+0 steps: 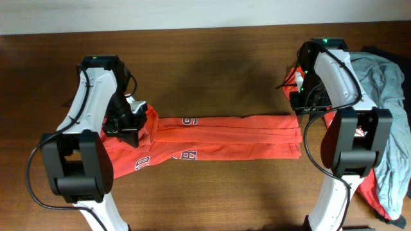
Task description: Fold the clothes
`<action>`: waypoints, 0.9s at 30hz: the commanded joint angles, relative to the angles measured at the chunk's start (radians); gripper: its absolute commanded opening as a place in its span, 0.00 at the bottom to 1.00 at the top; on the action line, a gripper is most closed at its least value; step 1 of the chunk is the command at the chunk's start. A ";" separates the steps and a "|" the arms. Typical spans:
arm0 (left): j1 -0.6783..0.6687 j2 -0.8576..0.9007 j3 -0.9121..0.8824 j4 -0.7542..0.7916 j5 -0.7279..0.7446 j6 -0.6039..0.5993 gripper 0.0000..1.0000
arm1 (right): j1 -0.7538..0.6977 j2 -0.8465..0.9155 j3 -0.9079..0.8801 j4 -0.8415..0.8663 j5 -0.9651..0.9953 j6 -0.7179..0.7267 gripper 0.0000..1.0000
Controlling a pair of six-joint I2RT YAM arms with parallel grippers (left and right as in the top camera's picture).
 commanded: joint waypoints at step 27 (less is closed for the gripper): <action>-0.017 -0.035 -0.007 0.444 -0.036 -0.081 0.01 | -0.007 -0.032 -0.008 -0.002 -0.003 0.007 0.35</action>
